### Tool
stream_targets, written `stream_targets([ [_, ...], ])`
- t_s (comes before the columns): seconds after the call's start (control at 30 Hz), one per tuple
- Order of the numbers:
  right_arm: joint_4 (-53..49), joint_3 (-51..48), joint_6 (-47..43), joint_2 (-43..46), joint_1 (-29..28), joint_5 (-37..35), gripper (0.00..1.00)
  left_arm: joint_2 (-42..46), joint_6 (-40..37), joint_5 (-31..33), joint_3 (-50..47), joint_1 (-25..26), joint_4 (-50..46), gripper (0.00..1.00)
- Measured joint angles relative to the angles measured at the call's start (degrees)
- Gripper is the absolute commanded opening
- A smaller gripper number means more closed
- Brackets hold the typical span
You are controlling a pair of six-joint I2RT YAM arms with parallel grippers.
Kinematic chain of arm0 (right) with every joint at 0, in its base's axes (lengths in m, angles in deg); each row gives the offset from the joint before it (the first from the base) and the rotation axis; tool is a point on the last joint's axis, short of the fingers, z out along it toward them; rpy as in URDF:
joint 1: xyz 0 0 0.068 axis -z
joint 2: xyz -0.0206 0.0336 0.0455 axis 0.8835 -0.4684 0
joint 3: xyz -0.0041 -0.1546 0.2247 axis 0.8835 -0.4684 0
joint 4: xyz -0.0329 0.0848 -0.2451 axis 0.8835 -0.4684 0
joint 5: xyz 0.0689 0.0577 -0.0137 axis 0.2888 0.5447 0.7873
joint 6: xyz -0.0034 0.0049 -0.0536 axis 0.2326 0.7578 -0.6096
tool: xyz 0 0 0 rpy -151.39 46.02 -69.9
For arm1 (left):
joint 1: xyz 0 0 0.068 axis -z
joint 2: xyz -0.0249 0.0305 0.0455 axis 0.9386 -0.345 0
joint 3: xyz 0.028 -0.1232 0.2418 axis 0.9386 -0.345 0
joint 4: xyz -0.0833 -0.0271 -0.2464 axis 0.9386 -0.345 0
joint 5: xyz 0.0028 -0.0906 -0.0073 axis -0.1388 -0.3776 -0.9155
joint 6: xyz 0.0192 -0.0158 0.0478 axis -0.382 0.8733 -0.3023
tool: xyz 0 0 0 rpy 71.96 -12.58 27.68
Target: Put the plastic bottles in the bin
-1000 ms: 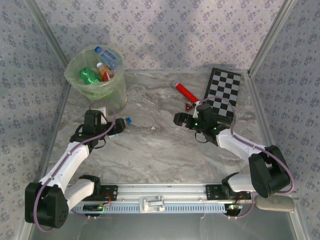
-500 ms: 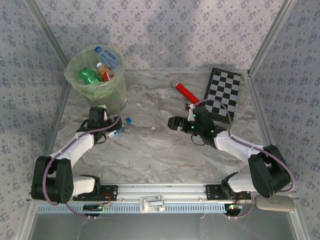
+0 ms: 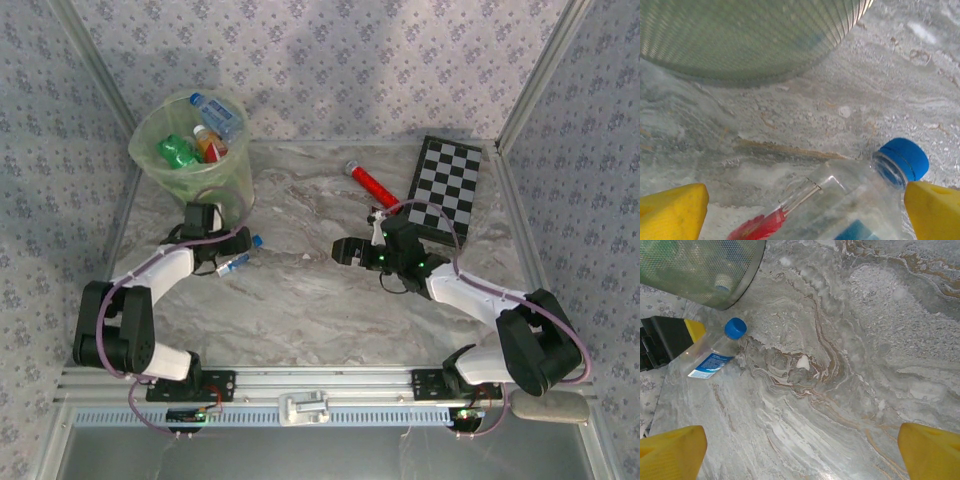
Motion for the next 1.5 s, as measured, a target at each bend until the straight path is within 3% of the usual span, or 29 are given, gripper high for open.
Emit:
stream_targets([
  [0.57,0.0,0.0,0.0,-1.0,0.0,-1.2,1.00,-2.0,2.6,1.4,1.8,7.6,-8.3,0.95],
  [0.7,0.0,0.0,0.0,-0.9,0.0,-1.2,1.00,-4.0,2.9,3.0,3.1,9.2,-10.2,0.88],
  [1.13,0.0,-0.2,0.0,-0.3,0.4,-1.7,1.00,-8.1,2.8,5.7,6.7,11.8,-12.7,0.53],
  [1.5,0.0,-0.4,0.0,-0.3,0.9,-1.7,1.00,-2.6,3.6,4.8,8.7,12.8,-14.1,0.50],
])
